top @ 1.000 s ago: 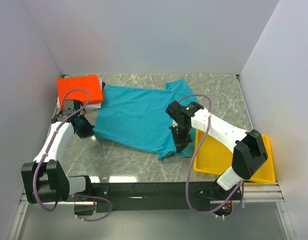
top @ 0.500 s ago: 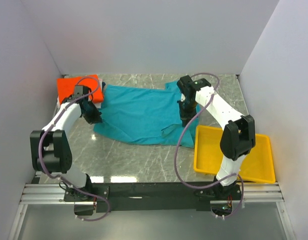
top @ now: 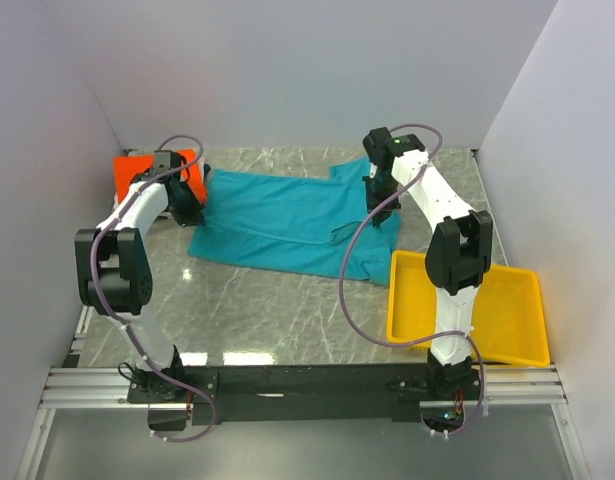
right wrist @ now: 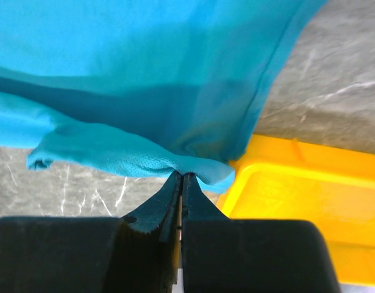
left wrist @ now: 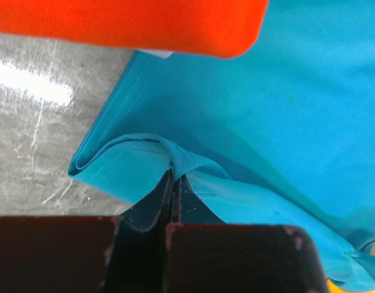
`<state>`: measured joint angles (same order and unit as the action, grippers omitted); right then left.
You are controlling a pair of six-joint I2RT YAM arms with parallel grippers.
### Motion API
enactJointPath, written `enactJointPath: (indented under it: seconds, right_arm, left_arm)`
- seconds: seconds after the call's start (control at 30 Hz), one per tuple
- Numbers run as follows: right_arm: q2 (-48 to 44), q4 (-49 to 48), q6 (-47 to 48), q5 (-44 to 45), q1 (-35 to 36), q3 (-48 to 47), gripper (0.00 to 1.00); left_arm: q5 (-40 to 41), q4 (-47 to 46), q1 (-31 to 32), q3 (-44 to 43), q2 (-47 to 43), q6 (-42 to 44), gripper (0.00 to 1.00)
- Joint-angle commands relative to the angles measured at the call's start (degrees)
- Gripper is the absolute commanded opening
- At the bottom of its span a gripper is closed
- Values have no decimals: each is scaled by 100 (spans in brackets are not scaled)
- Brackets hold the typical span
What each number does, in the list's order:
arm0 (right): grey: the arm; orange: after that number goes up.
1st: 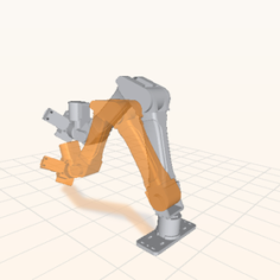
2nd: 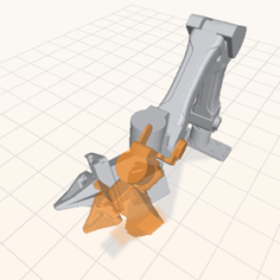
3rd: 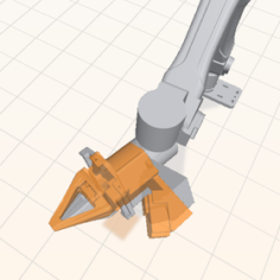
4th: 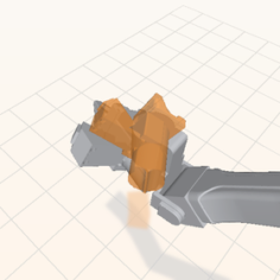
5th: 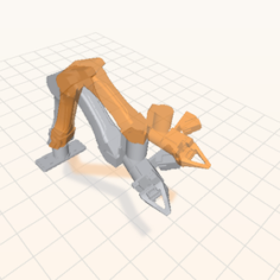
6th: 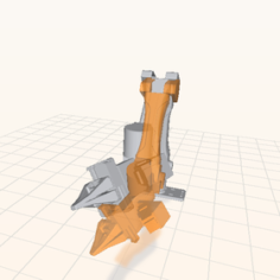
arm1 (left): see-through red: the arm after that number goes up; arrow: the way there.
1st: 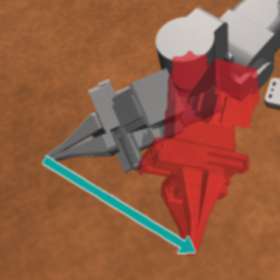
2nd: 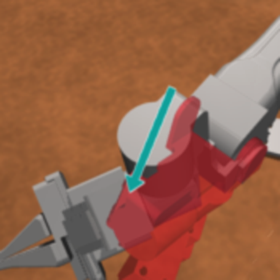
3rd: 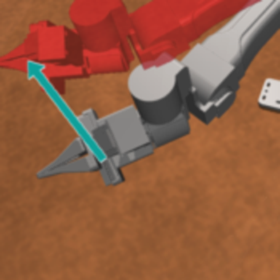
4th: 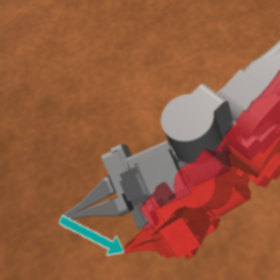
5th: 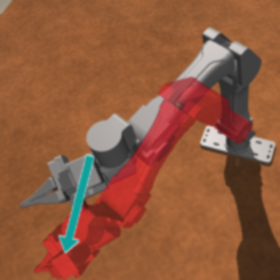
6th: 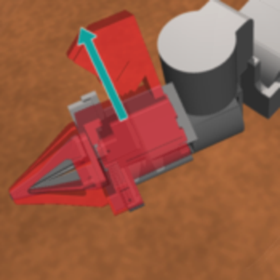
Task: Fold and stack the t-shirts
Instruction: Fold the tshirt
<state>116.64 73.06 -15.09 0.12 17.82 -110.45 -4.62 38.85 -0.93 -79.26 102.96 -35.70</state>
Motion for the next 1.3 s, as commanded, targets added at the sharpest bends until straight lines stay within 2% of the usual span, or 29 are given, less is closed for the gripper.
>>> enactJointPath:
  seconds: [0.0, 0.33, 0.6, 0.7, 0.73, 0.77, 0.8, 0.83, 0.87, 0.93, 0.97, 1.07, 1.27]
  right_arm:
    - [52, 78, 85, 181, -147, -371, 0]
    - [587, -169, 147, 269, -200, -652, 0]
    - [851, -406, 138, 296, -192, -820, 0]
    - [948, -467, 121, 234, -192, -916, 0]
    - [1009, -468, 112, 225, -200, -995, 0]
    - [1053, -459, 112, 225, -200, -1074, 4]
    - [1115, -407, 86, 217, -200, -1153, 12]
    - [1220, -371, 77, 225, -200, -1337, 21]
    - [1256, -336, 68, 251, -192, -1425, 32]
    - [1291, -283, 6, 287, -209, -1592, 41]
    - [1256, -292, -29, 330, -200, -1593, 51]
    - [905, -529, -116, 401, -209, -1260, 59]
    - [70, -1117, -266, -319, -139, 22, 59]
  left_arm:
    - [85, -132, 5, -335, 57, 90, 0]
    - [242, -97, 5, -845, 646, 64, 0]
    - [401, -159, 5, -942, 735, -16, 0]
    - [357, -176, 5, -986, 787, -24, 11]
    - [322, -185, 5, -1003, 787, -24, 28]
    - [287, -194, 5, -1012, 779, -24, 36]
    - [286, -202, 5, -1012, 770, -24, 42]
    - [295, -185, 5, -1038, 744, -24, 53]
    - [304, -167, 14, -1038, 717, -16, 58]
    - [304, -167, 22, -1030, 621, 28, 63]
    - [295, -176, 49, -1012, 586, 46, 63]
    - [260, -264, 232, -854, 410, 72, 65]
    - [-170, -817, 690, -231, 330, -103, 66]
